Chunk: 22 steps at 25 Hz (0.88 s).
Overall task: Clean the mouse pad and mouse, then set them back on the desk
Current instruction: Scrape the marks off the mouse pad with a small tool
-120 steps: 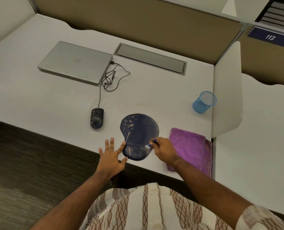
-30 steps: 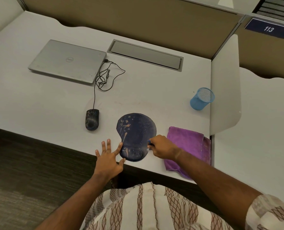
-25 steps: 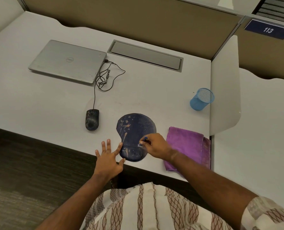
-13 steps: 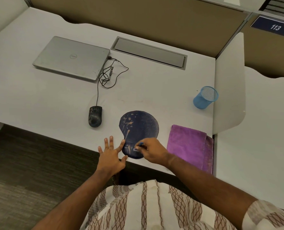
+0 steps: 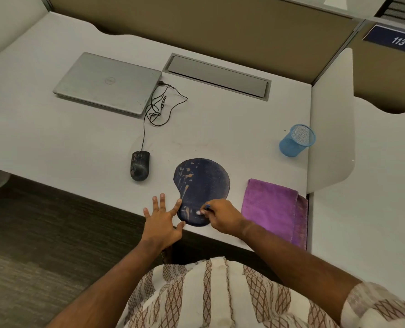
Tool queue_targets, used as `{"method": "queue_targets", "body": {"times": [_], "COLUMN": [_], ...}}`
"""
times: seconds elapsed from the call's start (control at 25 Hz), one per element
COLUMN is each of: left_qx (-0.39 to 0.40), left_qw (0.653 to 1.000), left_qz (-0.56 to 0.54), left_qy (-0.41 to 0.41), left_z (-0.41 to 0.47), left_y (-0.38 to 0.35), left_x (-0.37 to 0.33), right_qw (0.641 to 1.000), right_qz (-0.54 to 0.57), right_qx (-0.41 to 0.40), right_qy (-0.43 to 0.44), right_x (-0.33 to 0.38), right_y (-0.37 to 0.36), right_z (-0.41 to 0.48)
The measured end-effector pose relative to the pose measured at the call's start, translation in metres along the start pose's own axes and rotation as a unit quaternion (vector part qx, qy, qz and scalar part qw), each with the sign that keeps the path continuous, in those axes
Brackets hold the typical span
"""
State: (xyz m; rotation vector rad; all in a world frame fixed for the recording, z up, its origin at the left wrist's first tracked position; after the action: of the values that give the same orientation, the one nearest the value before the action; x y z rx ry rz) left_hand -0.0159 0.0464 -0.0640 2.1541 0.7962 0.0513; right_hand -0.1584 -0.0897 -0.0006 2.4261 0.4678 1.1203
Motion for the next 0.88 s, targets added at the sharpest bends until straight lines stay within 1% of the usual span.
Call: {"method": "queue_targets", "body": {"times": [0.12,0.28,0.36,0.44,0.56,0.6,0.72,0.76,0.88], "left_qx": [-0.003,0.002,0.005,0.007,0.011,0.012,0.013,0.014,0.017], "left_qw": [1.0,1.0,1.0,1.0,1.0,1.0,1.0,1.0,1.0], "left_qz": [-0.008,-0.006,-0.005,-0.005,-0.005,-0.005,-0.007,-0.006,-0.004], "left_qy": [-0.007,-0.007,-0.007,-0.004,-0.003,-0.003,-0.003,-0.002,0.0], "left_z": [0.0,-0.002,-0.003,-0.003,-0.003,-0.004,-0.004,-0.004,-0.003], "left_y": [0.001,0.002,0.003,0.005,0.005,0.005,0.006,0.006,0.006], "left_x": [0.0,-0.001,-0.003,-0.004,-0.004,-0.005,-0.004,-0.004,-0.004], "right_qw": [0.999,0.999,0.997,0.999,0.999,0.999,0.999,0.999,0.998], "right_qz": [-0.014,0.039,0.062,0.044,0.021,0.022,0.034,0.029,-0.032], "right_qx": [0.025,-0.034,-0.032,-0.009,0.034,0.034,-0.019,-0.017,0.035], "right_qy": [-0.026,0.005,0.011,0.007,-0.006,-0.004,0.034,0.041,0.035], "right_x": [-0.008,0.01,0.009,0.002,-0.008,-0.008,0.007,0.01,0.003], "right_y": [0.007,0.017,0.003,-0.012,-0.012,-0.008,-0.003,-0.007,-0.021], "right_z": [-0.003,0.009,0.009,0.002,-0.006,-0.006,-0.003,-0.001,-0.003]}}
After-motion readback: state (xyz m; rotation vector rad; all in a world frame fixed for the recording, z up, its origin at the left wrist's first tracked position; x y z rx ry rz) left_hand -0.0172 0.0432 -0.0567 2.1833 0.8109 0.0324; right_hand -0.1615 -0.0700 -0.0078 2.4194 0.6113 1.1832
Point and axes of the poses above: each hand's wrist, its own z-axis towards the middle knuckle, its own y-axis out of the back of the hand, x = y × z, the point moved 5 cm from there along z, towards the middle knuckle, and after that the axes turned 14 degrees about x, right-handed, at the moved point
